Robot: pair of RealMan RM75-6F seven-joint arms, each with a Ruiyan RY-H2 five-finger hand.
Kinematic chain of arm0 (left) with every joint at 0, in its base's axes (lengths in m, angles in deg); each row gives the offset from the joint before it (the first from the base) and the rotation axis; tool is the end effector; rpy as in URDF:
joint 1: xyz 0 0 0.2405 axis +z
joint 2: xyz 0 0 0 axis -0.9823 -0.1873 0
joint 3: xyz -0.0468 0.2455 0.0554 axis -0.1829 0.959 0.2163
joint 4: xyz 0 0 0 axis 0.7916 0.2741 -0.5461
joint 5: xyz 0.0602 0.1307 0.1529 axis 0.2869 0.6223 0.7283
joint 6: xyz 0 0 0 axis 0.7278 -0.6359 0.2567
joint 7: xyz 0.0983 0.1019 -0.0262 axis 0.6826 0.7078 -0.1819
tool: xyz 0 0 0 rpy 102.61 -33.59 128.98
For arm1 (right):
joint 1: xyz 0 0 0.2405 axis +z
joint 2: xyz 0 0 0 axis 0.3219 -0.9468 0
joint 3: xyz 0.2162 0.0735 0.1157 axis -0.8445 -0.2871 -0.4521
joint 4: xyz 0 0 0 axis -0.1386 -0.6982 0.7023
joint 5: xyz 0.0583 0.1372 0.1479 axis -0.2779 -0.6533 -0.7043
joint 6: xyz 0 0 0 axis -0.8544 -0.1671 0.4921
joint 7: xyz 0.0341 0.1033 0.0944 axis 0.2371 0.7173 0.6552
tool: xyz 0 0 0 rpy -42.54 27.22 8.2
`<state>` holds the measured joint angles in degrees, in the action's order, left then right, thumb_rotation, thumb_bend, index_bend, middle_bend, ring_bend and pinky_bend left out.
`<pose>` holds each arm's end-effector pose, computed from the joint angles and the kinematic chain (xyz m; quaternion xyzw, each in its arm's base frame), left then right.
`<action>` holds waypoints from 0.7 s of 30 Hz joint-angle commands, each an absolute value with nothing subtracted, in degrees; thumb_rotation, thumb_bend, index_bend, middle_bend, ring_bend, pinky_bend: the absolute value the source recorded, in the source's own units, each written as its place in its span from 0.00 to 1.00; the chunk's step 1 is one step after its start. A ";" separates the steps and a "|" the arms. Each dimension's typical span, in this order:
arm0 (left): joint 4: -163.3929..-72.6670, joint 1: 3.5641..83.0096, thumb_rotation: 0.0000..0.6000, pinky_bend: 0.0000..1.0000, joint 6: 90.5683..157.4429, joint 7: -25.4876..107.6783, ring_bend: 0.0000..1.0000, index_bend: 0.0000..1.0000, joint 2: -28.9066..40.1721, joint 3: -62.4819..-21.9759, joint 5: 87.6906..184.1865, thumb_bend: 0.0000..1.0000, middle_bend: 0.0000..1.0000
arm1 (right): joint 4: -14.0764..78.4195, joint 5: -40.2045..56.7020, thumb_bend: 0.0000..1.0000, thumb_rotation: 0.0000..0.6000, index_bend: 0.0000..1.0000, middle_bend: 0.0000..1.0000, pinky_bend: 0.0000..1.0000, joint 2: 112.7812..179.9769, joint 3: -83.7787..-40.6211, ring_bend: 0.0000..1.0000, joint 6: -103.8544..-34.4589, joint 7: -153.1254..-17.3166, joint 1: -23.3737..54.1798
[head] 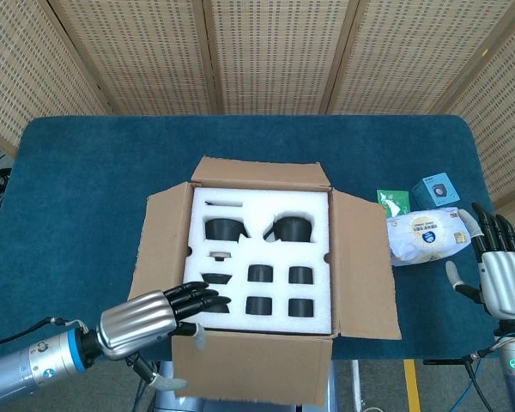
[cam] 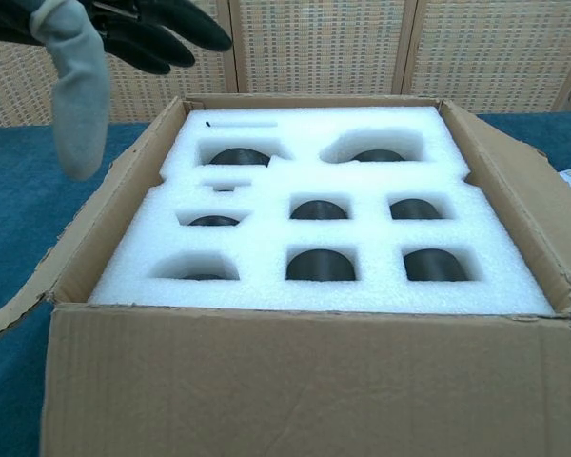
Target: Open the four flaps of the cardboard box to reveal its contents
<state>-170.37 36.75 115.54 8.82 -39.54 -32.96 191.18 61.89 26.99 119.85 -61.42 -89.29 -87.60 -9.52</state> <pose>-0.0736 0.2067 0.1475 -0.8369 -0.3555 -0.4083 0.0805 -0.2610 -0.2214 0.1976 0.5644 -0.3705 0.4519 0.5831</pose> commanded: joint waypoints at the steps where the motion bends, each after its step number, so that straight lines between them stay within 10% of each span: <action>1: -169.21 38.60 0.57 0.00 116.29 15.02 0.00 0.38 -38.49 -34.35 186.17 0.27 0.00 | 61.68 27.02 0.44 1.00 0.00 0.00 0.00 119.98 -61.26 0.00 -89.35 -87.48 -9.66; 5: -167.29 41.95 0.81 0.00 119.37 24.41 0.00 0.25 -36.02 -35.68 181.42 0.28 0.00 | 61.21 26.61 0.44 1.00 0.00 0.00 0.00 120.10 -61.39 0.00 -88.94 -87.39 -9.47; 21: -155.67 59.15 0.84 0.00 139.61 48.08 0.00 0.15 -22.26 -35.07 170.65 0.28 0.00 | 56.54 25.11 0.47 1.00 0.00 0.00 0.00 122.97 -60.89 0.00 -87.93 -87.35 -9.43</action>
<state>-157.73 57.16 137.35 46.77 -24.31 -35.52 171.90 56.74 25.07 122.78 -60.98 -87.80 -87.29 -9.34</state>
